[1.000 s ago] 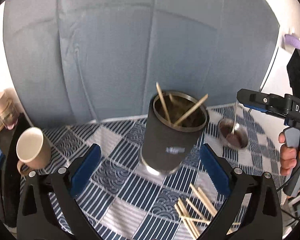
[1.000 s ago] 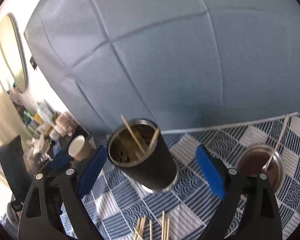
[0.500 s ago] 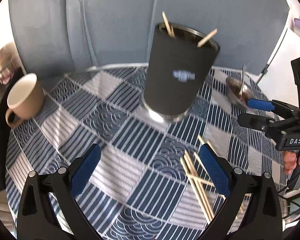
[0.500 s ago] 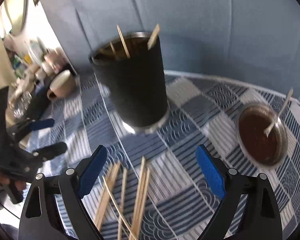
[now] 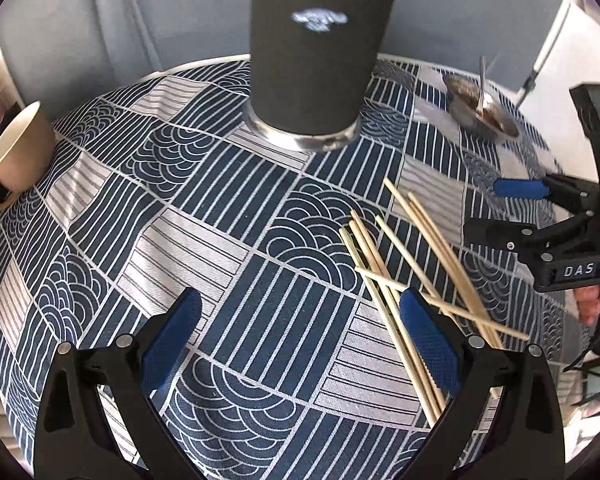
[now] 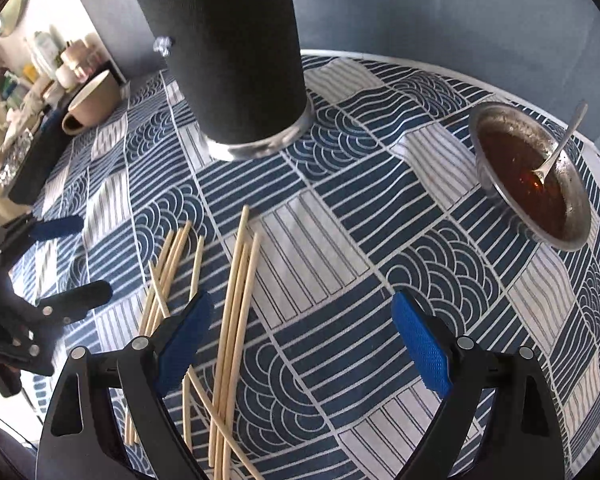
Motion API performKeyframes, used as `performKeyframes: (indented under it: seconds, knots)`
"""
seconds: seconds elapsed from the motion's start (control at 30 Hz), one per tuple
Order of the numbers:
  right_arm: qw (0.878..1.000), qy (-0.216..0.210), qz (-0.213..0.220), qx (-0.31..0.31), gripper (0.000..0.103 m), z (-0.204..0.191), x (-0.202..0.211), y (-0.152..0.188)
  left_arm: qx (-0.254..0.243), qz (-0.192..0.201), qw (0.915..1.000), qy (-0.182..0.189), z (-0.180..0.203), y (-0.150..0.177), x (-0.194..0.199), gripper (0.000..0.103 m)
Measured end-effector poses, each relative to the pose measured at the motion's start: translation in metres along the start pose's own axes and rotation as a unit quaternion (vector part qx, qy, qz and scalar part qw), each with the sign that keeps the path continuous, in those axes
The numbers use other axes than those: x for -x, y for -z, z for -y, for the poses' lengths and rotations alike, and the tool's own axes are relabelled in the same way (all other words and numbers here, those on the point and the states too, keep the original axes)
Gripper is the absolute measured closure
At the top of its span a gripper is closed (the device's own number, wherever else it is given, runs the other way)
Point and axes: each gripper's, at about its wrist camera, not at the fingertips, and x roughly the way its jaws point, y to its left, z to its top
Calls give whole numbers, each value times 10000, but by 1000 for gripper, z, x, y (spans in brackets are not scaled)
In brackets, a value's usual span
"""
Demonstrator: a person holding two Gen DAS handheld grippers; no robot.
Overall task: Organize utensils
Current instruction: 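Withdraw both open grippers from the holder back over the remaining chopsticks, then close the left gripper on another chopstick while the right gripper grasps one too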
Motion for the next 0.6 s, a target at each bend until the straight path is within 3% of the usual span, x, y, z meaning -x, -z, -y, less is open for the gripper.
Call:
performKeyframes:
  seconds: [0.07,0.23,0.47,0.6]
  knots:
    - [10000,57,-26,67,17,-2,-2,2,-40,1,9999,-146,1,1,-3,6]
    - [9997,157,-91,143,17,-4,-8,3,89,-148,9998,-120,0,2,-11,6]
    - [9989,388,-238,117,17,-3,-17,4,-108,-401,9989,-206,10,8,-25,6]
    - [9985,444,-304,142,17,-7,-22,7,-125,-341,9991,-217,12,10,-23,6]
